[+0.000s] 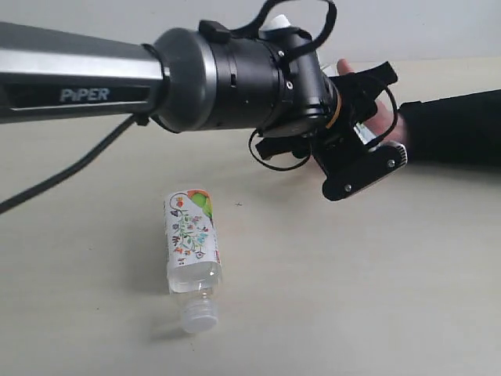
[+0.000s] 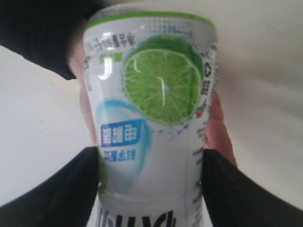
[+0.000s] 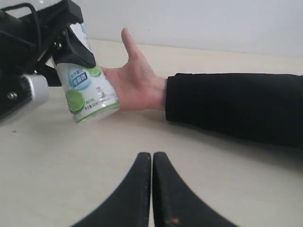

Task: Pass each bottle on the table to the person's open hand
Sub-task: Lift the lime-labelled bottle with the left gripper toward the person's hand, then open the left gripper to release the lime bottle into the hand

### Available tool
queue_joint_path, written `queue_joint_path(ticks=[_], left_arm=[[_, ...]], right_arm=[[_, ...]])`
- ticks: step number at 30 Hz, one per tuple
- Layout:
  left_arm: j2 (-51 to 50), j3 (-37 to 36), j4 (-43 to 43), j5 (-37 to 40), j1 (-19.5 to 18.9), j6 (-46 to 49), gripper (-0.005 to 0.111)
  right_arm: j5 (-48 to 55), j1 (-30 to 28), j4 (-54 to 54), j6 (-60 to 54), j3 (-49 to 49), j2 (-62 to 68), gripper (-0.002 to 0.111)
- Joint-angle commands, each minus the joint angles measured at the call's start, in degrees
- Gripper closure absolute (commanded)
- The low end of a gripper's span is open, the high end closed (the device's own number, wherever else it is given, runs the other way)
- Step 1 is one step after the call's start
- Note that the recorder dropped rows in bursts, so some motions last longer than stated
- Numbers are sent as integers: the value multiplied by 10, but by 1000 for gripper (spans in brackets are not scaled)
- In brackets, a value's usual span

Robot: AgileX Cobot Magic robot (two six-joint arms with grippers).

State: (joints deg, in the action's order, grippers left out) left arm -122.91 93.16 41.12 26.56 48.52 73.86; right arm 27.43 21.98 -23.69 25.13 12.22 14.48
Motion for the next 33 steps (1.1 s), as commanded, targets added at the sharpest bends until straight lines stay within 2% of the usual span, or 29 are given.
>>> queue_joint_path(ticks=[1, 5, 15, 21, 26, 33], left_arm=[[-31, 35, 35, -5, -1, -24, 107], [-52, 68, 34, -1, -1, -24, 107], [-71, 68, 18, -15, -1, -38, 107], [-83, 76, -55, -65, -1, -38, 107], [-89, 83, -87, -70, -8, -38, 107], [-89, 83, -90, -58, -20, -38, 107]], right_arm=[[-10, 0, -3, 1, -3, -5, 107], [-10, 0, -3, 1, -3, -5, 107], [-10, 0, -3, 1, -3, -5, 107], [-10, 0, -3, 1, -3, -5, 107], [-10, 0, -6, 1, -3, -5, 107], [-10, 0, -6, 1, -3, -5, 107]])
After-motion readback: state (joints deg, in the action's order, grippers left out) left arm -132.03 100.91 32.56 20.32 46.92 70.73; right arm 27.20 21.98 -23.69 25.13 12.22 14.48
